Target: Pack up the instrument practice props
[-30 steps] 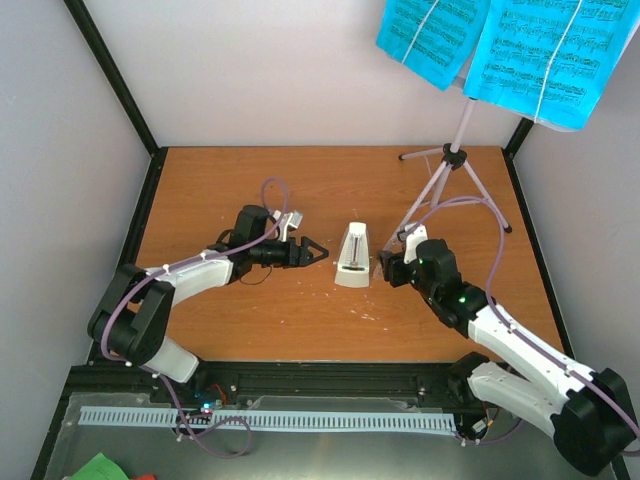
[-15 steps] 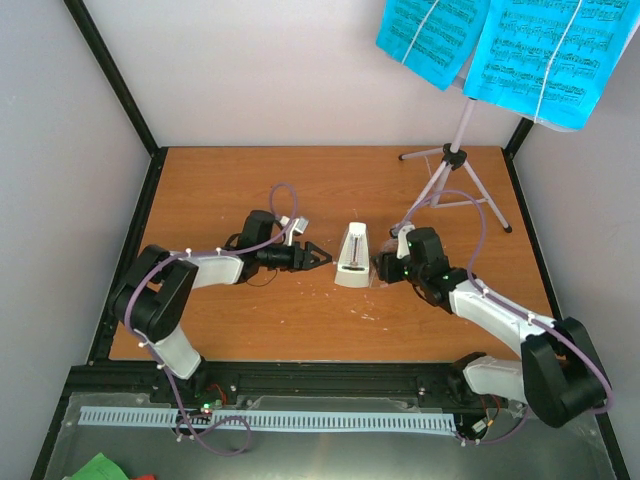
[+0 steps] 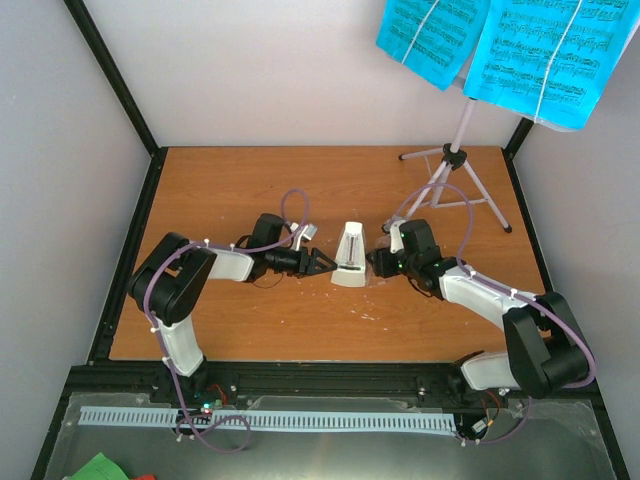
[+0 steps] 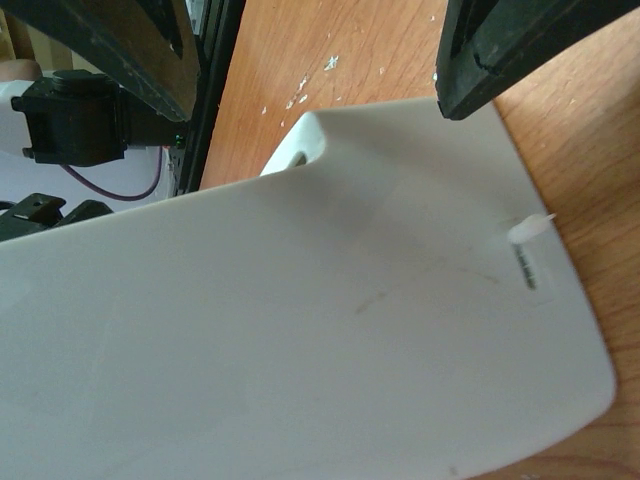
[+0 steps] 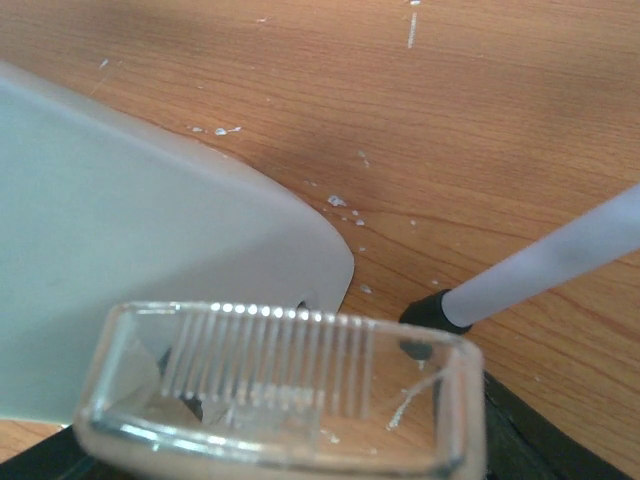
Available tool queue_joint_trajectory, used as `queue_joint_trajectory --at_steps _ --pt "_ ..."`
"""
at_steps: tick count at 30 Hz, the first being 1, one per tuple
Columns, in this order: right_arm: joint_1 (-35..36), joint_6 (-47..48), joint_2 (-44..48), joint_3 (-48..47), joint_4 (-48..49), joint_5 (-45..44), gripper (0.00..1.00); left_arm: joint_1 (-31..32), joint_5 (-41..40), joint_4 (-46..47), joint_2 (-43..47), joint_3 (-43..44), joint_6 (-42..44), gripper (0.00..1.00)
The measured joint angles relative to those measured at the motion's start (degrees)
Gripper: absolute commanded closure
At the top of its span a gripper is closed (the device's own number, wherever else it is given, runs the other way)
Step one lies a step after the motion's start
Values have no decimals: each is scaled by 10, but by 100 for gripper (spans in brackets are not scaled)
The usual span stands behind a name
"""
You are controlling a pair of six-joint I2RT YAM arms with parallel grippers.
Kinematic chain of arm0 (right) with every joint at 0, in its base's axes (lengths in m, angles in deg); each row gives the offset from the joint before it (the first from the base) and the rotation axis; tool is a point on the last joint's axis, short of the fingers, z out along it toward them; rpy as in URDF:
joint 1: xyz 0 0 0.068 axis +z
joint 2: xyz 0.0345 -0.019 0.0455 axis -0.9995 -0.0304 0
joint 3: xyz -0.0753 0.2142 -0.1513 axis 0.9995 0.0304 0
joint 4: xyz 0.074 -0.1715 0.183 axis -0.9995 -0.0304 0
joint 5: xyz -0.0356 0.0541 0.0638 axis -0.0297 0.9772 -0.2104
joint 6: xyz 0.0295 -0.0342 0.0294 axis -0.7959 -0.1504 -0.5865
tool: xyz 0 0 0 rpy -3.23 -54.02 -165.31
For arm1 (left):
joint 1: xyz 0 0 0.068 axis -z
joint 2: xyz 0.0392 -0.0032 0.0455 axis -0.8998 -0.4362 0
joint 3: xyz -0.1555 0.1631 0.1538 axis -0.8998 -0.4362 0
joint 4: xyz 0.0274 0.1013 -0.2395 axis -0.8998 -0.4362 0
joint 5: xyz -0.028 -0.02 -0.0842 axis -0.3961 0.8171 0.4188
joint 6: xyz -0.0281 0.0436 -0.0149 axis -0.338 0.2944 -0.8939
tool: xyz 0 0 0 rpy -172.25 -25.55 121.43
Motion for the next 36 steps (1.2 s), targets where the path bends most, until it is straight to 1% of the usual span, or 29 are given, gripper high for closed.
queue_joint_trajectory --at_steps 11,19,23,28,32,36 --pt "-4 40 -46 -32 10 51 50 4 3 2 0 5 10 35" --pt "3 58 -65 -40 29 113 50 5 -16 -15 37 -40 12 34" --pt "13 63 -65 -41 30 133 50 5 -46 -56 76 -61 14 30" --pt "26 64 -66 -40 37 140 50 5 -93 -116 147 -88 16 22" --pt "30 61 -59 -33 46 125 50 5 -125 -160 208 -111 15 15" --pt "29 54 -29 -19 47 92 50 5 -166 -209 271 -112 18 4"
